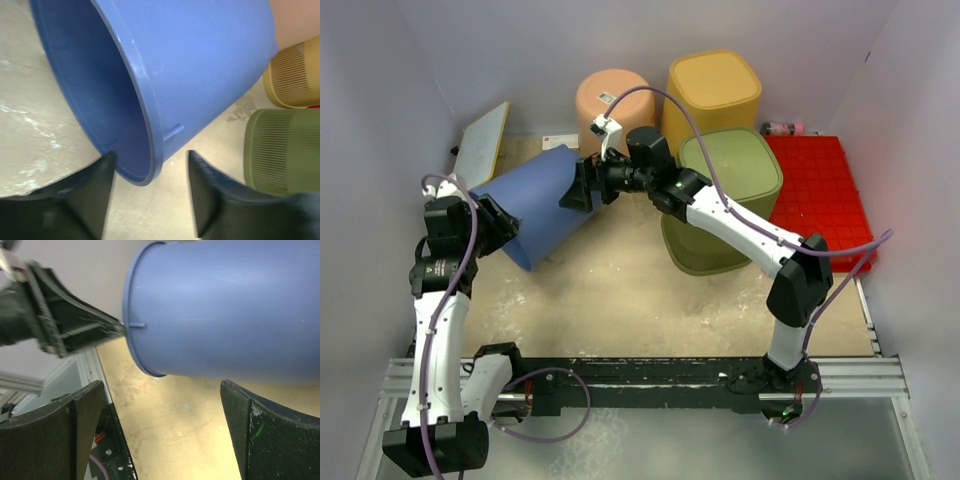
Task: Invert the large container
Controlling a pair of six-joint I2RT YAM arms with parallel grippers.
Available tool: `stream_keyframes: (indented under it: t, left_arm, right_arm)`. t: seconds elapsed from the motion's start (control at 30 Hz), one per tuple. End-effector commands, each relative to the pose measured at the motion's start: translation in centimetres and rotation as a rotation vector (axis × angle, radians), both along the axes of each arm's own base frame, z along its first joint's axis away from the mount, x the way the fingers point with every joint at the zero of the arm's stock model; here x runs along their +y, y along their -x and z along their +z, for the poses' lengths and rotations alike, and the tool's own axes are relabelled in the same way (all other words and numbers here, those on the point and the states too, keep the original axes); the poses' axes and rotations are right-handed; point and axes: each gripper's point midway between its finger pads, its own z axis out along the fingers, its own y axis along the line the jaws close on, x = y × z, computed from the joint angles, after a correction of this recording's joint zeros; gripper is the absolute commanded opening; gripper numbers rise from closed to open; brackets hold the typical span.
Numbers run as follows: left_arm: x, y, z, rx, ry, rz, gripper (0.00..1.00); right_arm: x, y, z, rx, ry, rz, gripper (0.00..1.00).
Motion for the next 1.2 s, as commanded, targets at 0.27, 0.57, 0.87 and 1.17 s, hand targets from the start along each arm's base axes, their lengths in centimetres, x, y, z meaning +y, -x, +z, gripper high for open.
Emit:
stream_keyframes:
  t: [0.27,0.57,0.87,1.17]
  left_arm:
    - [2.9,-2.0,5.6,-0.142,-0.002,0.204,0.70]
    - [0.5,-5.5,3.5,-0.216,0.228,0.175,0.44]
    - [-3.6,-5.4,2.6,-0.281,0.493,0.041,0.00]
    - [-7.0,-4.3,6.9,-0.490,0.740,-0.156,0.00]
  right_arm:
    - [-3.7,-1.0,2.4,-0.147,0.061,-0.139,1.00]
    - [-5.2,-1.0,2.4,-0.158,0.077,-0.168,1.00]
    - [-7.2,-1.7,2.6,-0.160,0.077,-0.213,1.00]
    - [-9.0,-2.3,3.3,-0.173,0.065,-0.249,1.00]
